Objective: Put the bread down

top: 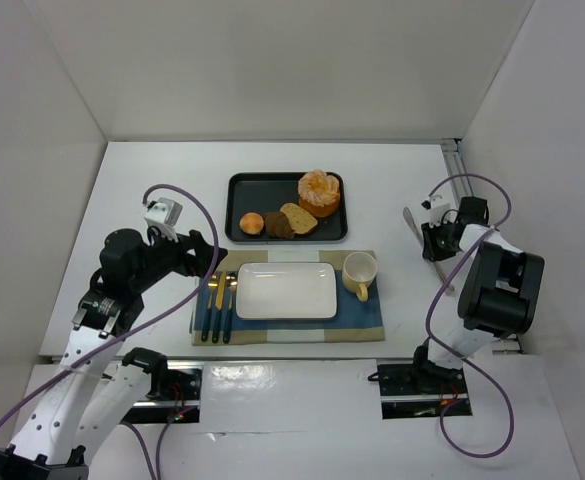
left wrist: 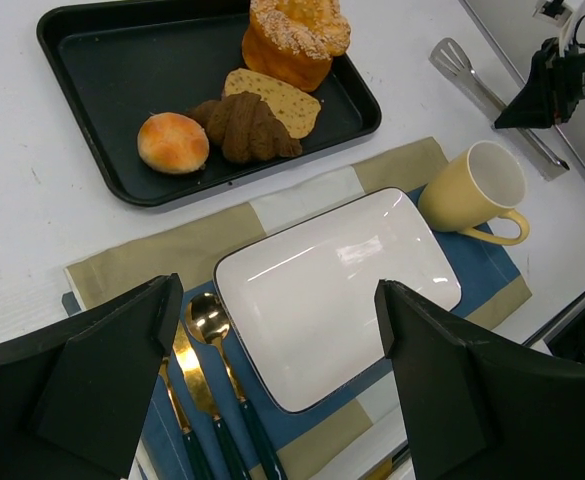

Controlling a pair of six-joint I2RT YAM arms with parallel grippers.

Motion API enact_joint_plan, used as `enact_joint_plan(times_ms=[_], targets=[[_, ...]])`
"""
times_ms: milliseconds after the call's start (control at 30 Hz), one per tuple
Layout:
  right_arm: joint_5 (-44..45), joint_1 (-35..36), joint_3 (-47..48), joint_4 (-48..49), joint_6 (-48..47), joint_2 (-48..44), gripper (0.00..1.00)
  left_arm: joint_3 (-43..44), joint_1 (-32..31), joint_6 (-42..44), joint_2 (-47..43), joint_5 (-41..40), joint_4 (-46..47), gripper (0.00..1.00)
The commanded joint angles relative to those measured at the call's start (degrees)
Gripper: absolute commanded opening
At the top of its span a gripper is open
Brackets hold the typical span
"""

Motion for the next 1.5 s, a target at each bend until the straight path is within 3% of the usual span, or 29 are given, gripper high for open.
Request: enact_joint_plan(times_ms=[0,267,533,1467], targets=[[-2.78,-0.71,5.92,-3.77,-0.31,-1.87,0.19,2.14,-0.13,-0.35,0.22,0.17,1.53,0.96],[-15.18,-0.71,17.09,-10.8,2.06,-4.07,0.25,2.14,-0.13,0.17,0.76,-0.35,1.53,0.96],[-23.53,-0.01,27.81,-17.13,2.59,-1.52,0.37,2.14,-0.13,0.18,1.28,-0.35,1.53,0.98],[-21.0,11.94,30.37,-15.55,4.79,0.76,0.56,2.14,-0.13,0.7,2.34,-1.41,1.0,0.98]])
